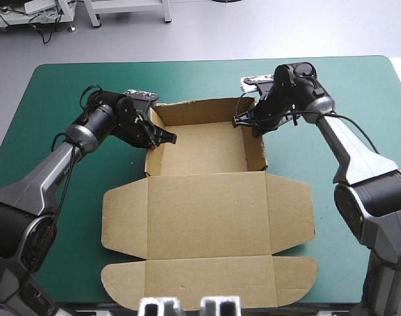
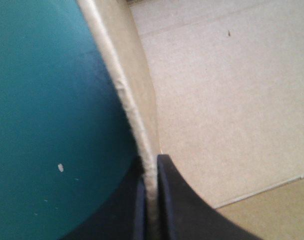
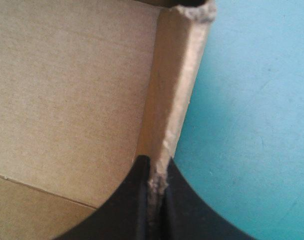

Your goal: Fold the box

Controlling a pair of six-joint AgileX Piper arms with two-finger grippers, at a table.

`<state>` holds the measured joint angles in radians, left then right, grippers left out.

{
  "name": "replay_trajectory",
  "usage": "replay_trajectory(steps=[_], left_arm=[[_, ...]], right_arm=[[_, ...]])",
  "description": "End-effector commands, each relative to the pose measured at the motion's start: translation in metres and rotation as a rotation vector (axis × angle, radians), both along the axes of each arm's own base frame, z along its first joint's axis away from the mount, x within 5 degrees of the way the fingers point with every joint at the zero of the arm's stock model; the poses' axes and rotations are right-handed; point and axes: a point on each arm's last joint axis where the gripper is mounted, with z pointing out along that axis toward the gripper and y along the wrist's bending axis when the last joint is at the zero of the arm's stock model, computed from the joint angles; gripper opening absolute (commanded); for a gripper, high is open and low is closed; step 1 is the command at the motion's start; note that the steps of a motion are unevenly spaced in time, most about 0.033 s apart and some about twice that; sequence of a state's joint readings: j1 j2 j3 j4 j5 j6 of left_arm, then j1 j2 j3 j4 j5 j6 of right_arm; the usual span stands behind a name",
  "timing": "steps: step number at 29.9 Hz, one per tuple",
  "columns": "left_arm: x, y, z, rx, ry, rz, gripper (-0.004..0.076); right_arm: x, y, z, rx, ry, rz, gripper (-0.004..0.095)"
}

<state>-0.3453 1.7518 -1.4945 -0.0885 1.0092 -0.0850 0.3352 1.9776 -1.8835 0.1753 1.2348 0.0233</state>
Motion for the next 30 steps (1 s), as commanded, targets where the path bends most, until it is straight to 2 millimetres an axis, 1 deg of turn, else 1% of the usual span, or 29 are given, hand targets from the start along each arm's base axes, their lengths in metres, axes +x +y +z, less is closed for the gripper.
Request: replay_trajectory(steps=[1, 5, 8, 11, 13, 17, 20, 23, 25, 28, 30], left_arm=[[0.007, 0.012, 0.027, -0.098, -0.109, 0.075, -0.001], [0.012, 0.021, 0.025, -0.123, -0.104, 0.113, -0.001], [0.014, 0.022, 0.023, -0.106, -0.107, 0.091, -0.001], [0.014, 0.022, 0.02, -0.097, -0.094, 0.079, -0.0009], [0.013, 0.022, 0.018, -0.089, -0.067, 0.076, -0.0002], [0.013, 0.021, 0.014, -0.066, 0.015, 0.064, 0.0051], [0.015, 0.019, 0.015, -0.057, 0.097, 0.05, 0.0121], [0.017, 0.015, 0.018, -0.07, 0.16, 0.022, 0.0216], [0.018, 0.013, 0.025, -0.075, 0.162, -0.009, 0.0284], [0.021, 0.012, 0.032, -0.079, 0.128, -0.018, 0.0391], [0.023, 0.013, 0.039, -0.075, 0.103, -0.019, 0.0443]], right_arm=[[-0.006, 0.01, 0.02, 0.079, -0.048, 0.049, -0.0009], [-0.001, 0.011, 0.018, 0.087, -0.082, 0.047, -0.0009], [-0.001, 0.011, 0.018, 0.066, -0.103, 0.083, -0.0009], [-0.001, 0.007, 0.017, 0.001, -0.103, 0.107, 0.0012], [-0.002, 0.006, 0.015, -0.047, -0.105, 0.126, 0.0058], [-0.003, 0.006, 0.015, -0.108, -0.115, 0.152, 0.0226], [-0.004, 0.006, 0.014, -0.107, -0.111, 0.153, 0.037], [-0.004, 0.006, 0.015, -0.108, -0.105, 0.154, 0.0445], [-0.005, 0.006, 0.015, -0.105, -0.102, 0.154, 0.0466], [-0.005, 0.006, 0.017, -0.102, -0.102, 0.155, 0.0468], [-0.005, 0.006, 0.021, -0.099, -0.112, 0.154, 0.0468]])
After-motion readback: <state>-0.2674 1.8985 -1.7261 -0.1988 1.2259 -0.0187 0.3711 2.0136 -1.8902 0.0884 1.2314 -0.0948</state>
